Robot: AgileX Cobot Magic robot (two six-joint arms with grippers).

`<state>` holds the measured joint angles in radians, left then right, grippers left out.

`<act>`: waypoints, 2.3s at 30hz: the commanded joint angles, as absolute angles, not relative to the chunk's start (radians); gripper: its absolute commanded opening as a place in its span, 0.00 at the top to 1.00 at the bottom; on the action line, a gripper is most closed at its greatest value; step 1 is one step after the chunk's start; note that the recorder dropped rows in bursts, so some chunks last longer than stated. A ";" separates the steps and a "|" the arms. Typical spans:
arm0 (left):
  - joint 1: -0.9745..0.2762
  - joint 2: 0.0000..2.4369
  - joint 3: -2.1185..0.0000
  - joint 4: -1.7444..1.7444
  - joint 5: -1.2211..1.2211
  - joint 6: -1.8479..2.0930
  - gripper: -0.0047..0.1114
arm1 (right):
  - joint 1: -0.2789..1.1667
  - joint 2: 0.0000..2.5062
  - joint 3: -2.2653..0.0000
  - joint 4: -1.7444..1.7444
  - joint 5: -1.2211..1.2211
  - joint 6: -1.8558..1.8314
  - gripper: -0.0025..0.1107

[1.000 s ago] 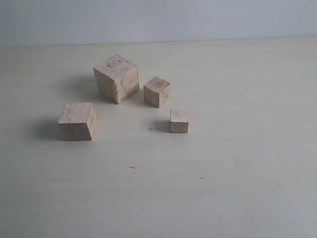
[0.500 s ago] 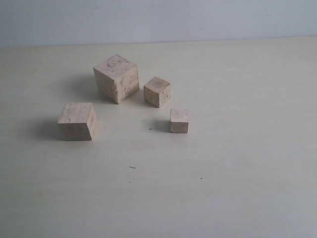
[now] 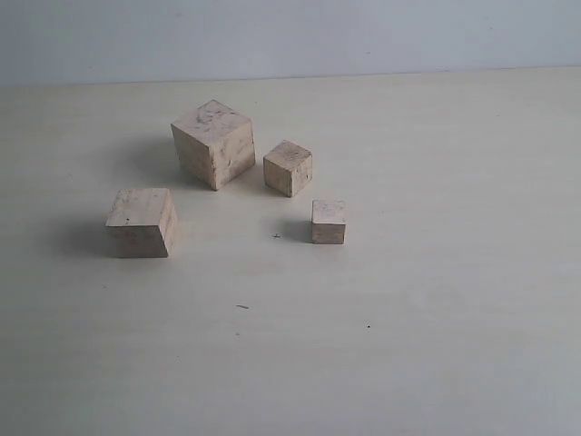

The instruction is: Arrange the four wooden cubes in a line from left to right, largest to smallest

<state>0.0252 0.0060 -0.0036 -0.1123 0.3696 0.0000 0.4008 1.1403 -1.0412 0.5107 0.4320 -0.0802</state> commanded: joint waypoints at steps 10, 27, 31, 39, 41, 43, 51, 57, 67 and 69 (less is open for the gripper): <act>0.019 0.000 0.000 -0.111 0.360 0.000 0.96 | 0.682 1.744 -1.220 0.568 0.458 -0.639 0.97; 0.019 0.000 0.000 -0.111 0.360 0.000 0.96 | 0.744 2.018 -1.564 0.618 0.472 -0.811 0.05; 0.019 0.000 0.000 -0.111 0.360 0.000 0.96 | 0.744 2.067 -1.605 0.618 0.446 -0.811 0.05; 0.019 0.000 0.000 -0.111 0.360 0.000 0.96 | 0.744 2.171 -1.706 0.617 0.344 -0.851 0.05; 0.019 0.000 0.000 -0.111 0.360 0.000 0.96 | 0.744 2.197 -1.739 0.618 0.324 -0.853 0.05; 0.019 0.000 0.000 -0.111 0.360 0.000 0.96 | 0.744 2.220 -1.768 0.618 0.324 -0.848 0.05; 0.019 0.000 0.000 -0.111 0.360 0.000 0.96 | 0.739 2.313 -1.837 0.618 0.316 -0.845 0.05; 0.019 0.000 0.000 -0.111 0.360 0.000 0.96 | 0.732 2.355 -1.855 0.618 0.313 -0.845 0.05; 0.019 0.000 0.000 -0.111 0.360 0.000 0.96 | 0.725 2.398 -1.855 0.610 0.308 -0.845 0.05; 0.019 0.000 0.000 -0.111 0.360 0.000 0.96 | 0.725 2.404 -1.855 0.610 0.310 -0.845 0.05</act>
<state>0.0252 0.0060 -0.0036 -0.1123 0.3696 0.0000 0.7295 2.3974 -1.8477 0.6118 0.3183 -0.8416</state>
